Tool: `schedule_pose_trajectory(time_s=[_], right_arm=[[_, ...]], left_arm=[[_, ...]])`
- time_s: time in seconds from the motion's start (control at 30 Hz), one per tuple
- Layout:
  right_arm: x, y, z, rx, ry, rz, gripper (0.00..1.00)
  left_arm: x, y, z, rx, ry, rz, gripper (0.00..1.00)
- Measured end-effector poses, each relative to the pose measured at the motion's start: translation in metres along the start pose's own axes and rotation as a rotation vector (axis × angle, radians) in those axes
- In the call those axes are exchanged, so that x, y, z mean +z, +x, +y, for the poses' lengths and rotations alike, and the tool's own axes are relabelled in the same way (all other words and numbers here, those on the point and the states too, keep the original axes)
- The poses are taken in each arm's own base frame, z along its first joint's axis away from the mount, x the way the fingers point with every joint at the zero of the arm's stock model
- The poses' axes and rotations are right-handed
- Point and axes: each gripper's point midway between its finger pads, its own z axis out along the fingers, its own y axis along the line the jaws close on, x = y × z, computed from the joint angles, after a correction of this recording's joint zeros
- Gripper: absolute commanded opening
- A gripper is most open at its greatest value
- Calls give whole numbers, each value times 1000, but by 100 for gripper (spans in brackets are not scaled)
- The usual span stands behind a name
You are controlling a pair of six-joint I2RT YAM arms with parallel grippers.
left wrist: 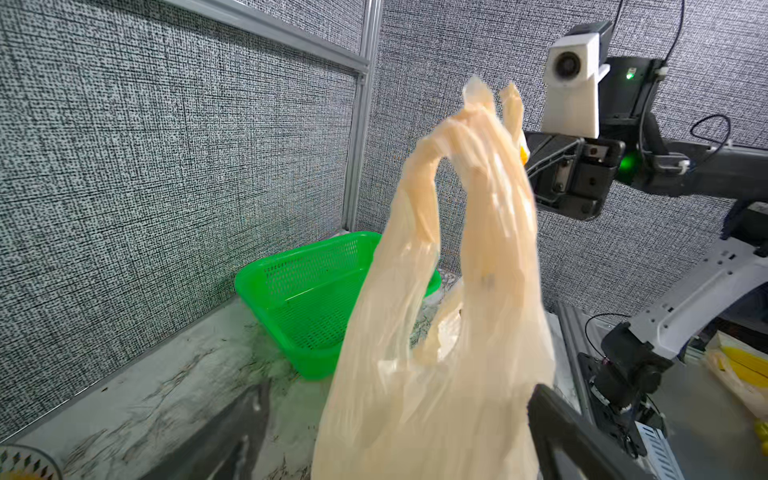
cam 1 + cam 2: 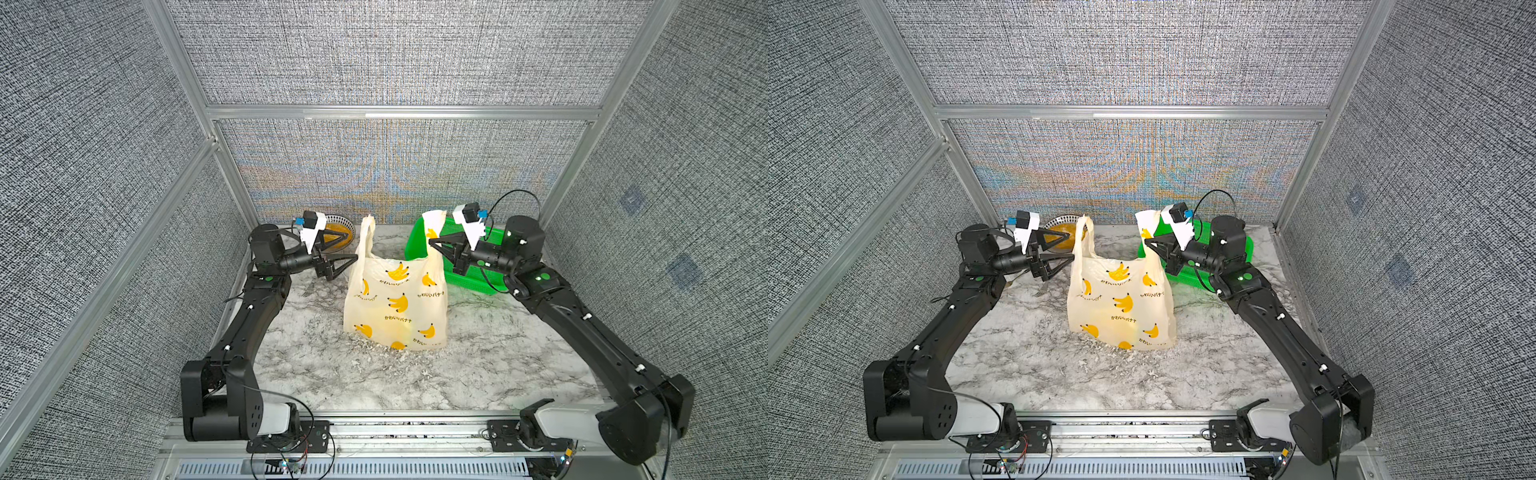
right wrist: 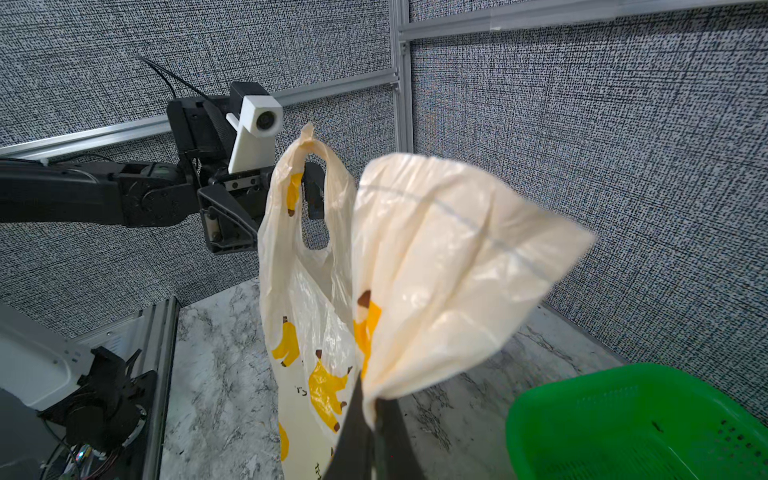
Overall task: Place the banana into a plastic bag & tie a knot
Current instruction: Cross the plastic bag at the center of the board.
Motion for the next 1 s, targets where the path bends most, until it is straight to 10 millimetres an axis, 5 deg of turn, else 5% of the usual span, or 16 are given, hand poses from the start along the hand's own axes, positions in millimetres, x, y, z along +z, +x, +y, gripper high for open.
schedule_pose_trajectory(time_s=[0.23, 0.47, 0.67, 1.0], right_arm=[[1, 5, -1, 4, 0, 26, 0], [2, 0, -1, -7, 0, 20, 0], [1, -3, 0, -14, -8, 15, 0], [2, -3, 3, -13, -27, 16, 0]], left_arm=[[31, -2, 0, 16, 129, 20, 99], [62, 6, -20, 39, 243, 75, 93], [66, 22, -14, -1, 258, 113, 94], [77, 18, 0, -14, 289, 117, 99]])
